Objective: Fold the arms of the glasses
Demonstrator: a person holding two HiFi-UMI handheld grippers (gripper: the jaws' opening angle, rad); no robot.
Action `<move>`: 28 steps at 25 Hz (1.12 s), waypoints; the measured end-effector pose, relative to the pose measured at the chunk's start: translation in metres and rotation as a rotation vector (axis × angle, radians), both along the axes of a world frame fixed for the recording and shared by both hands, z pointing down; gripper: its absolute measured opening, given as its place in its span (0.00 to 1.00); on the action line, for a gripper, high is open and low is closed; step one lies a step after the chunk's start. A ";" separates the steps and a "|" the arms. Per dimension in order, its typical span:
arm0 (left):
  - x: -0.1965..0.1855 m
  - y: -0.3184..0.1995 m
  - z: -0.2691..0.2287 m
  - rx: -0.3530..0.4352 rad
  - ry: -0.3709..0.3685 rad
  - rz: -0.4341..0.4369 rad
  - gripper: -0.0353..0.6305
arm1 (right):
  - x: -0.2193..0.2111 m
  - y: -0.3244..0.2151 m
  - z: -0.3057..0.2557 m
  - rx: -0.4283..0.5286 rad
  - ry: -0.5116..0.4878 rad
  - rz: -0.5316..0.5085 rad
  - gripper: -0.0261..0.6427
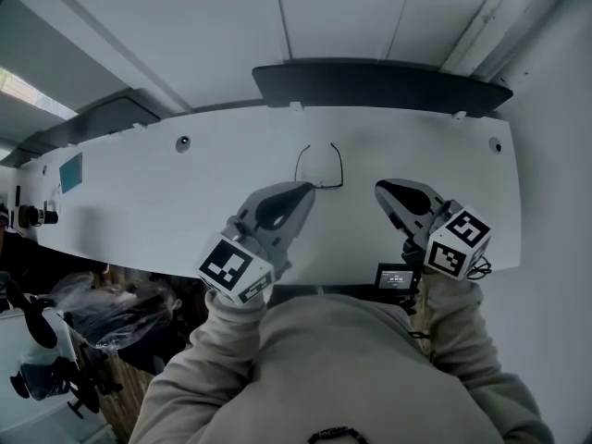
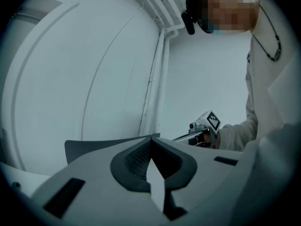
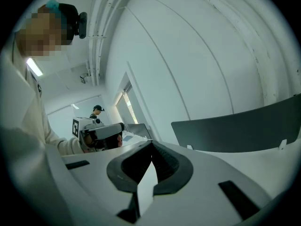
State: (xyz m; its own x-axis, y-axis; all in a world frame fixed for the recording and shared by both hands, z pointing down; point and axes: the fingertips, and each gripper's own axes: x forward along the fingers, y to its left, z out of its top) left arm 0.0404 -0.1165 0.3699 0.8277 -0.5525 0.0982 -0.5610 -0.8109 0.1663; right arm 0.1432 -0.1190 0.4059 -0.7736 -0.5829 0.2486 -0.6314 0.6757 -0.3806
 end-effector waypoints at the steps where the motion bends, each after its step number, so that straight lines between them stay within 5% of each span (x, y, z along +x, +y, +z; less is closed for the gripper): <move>1: 0.000 0.001 0.000 -0.003 -0.002 -0.002 0.05 | 0.001 0.000 0.001 -0.002 0.000 -0.005 0.07; 11: -0.008 -0.005 -0.020 0.031 -0.010 0.024 0.05 | -0.019 -0.011 -0.004 -0.005 -0.010 -0.015 0.07; 15: -0.019 -0.015 0.006 -0.026 -0.007 0.005 0.05 | -0.030 -0.021 -0.009 0.012 0.013 -0.007 0.07; 19: -0.039 -0.031 0.085 -0.298 0.120 -0.134 0.05 | -0.039 -0.018 0.002 -0.018 0.027 0.009 0.07; 27: -0.026 -0.028 0.276 -1.047 0.642 -0.328 0.05 | -0.023 -0.007 0.029 -0.096 0.099 0.065 0.07; 28: -0.024 -0.027 0.292 -1.113 0.719 -0.346 0.14 | -0.019 -0.005 0.031 -0.106 0.110 0.076 0.07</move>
State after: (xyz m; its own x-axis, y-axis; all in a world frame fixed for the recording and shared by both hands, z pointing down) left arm 0.0161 -0.1439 0.6618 0.7215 -0.6518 0.2334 -0.2195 0.1043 0.9700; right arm 0.1246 -0.1236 0.4373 -0.6927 -0.6049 0.3927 -0.7212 0.5838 -0.3729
